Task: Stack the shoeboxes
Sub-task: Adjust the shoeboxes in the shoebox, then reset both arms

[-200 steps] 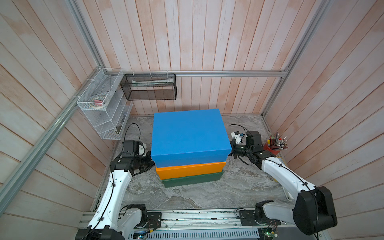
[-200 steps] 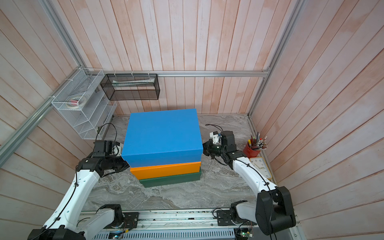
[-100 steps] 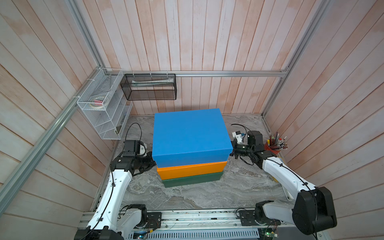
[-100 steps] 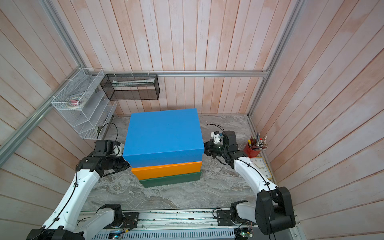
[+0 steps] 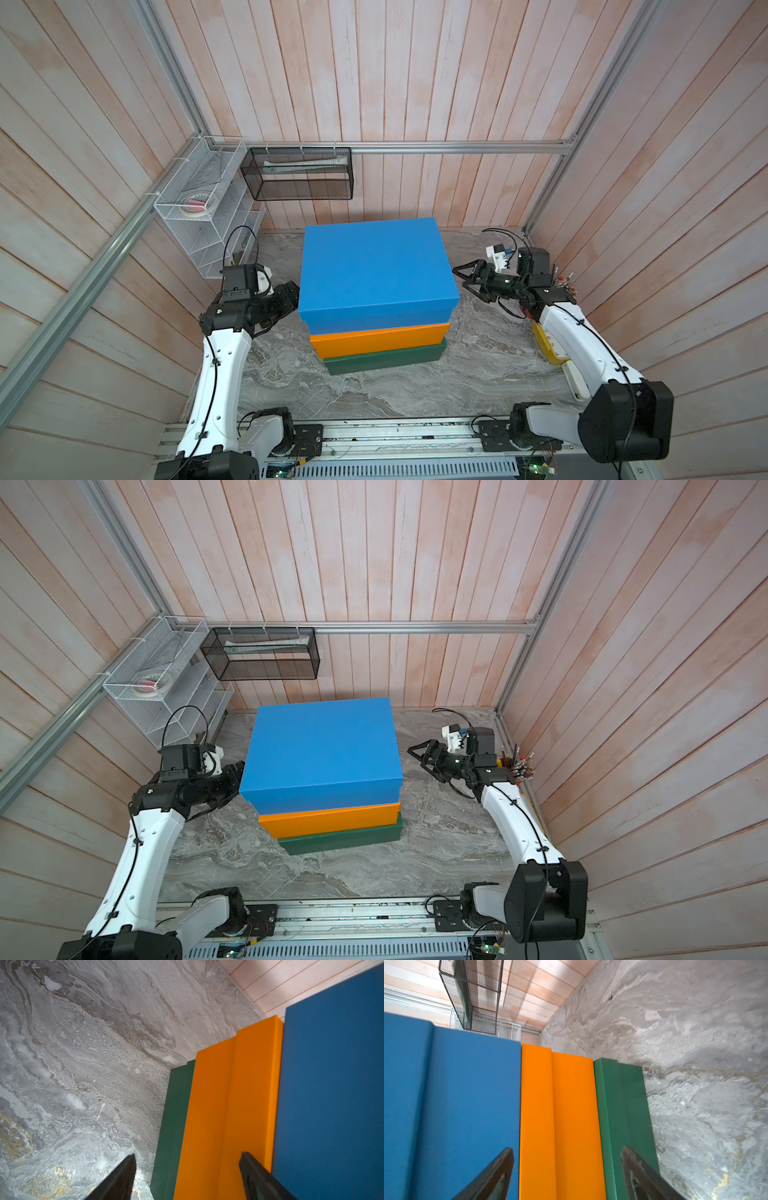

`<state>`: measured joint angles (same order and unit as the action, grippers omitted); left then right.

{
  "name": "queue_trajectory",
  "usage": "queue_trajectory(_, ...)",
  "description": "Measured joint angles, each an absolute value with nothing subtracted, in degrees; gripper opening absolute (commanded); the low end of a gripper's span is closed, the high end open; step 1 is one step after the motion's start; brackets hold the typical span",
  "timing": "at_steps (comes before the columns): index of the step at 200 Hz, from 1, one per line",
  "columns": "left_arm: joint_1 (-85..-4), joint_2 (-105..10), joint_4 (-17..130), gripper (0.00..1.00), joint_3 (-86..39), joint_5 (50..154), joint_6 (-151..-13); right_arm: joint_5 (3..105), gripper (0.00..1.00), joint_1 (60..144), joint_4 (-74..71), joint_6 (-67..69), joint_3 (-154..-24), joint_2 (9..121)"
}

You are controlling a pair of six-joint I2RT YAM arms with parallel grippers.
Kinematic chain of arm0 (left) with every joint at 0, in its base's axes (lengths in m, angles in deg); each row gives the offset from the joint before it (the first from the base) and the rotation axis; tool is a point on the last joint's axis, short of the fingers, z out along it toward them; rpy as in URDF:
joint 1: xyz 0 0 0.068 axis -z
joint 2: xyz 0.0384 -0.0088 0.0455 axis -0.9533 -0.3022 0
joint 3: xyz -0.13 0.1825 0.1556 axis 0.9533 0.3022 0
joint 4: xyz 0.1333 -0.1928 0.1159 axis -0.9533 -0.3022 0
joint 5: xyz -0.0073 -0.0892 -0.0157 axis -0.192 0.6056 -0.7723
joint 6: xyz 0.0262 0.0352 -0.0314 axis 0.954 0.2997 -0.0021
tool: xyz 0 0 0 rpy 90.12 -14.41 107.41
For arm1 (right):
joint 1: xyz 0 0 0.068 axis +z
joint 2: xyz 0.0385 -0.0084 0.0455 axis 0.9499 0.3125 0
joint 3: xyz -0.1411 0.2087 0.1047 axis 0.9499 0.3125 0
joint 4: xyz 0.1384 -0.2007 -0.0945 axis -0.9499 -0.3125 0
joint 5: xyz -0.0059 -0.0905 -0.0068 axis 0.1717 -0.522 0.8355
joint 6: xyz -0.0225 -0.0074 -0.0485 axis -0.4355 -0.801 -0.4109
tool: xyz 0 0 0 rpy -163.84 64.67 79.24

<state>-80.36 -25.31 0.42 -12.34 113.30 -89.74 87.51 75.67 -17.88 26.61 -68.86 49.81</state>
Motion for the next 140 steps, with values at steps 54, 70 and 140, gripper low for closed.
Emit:
queue_trajectory(54, -80.3, -22.8, 2.1, 0.85, -7.5, 115.2, -90.2, 87.6, 0.86, 74.8, -18.2, 24.5, -69.0, 50.9)
queue_trajectory(70, -80.4, -21.9, 2.9, 0.96, -6.8, 113.8, -89.5, 86.6, 0.89, 73.7, -17.8, 22.8, -69.0, 50.9)
queue_trajectory(140, -80.4, -17.1, 24.3, 1.00, 1.5, 100.2, -86.5, 67.1, 0.98, 69.4, -3.4, 10.8, -64.3, 46.9)
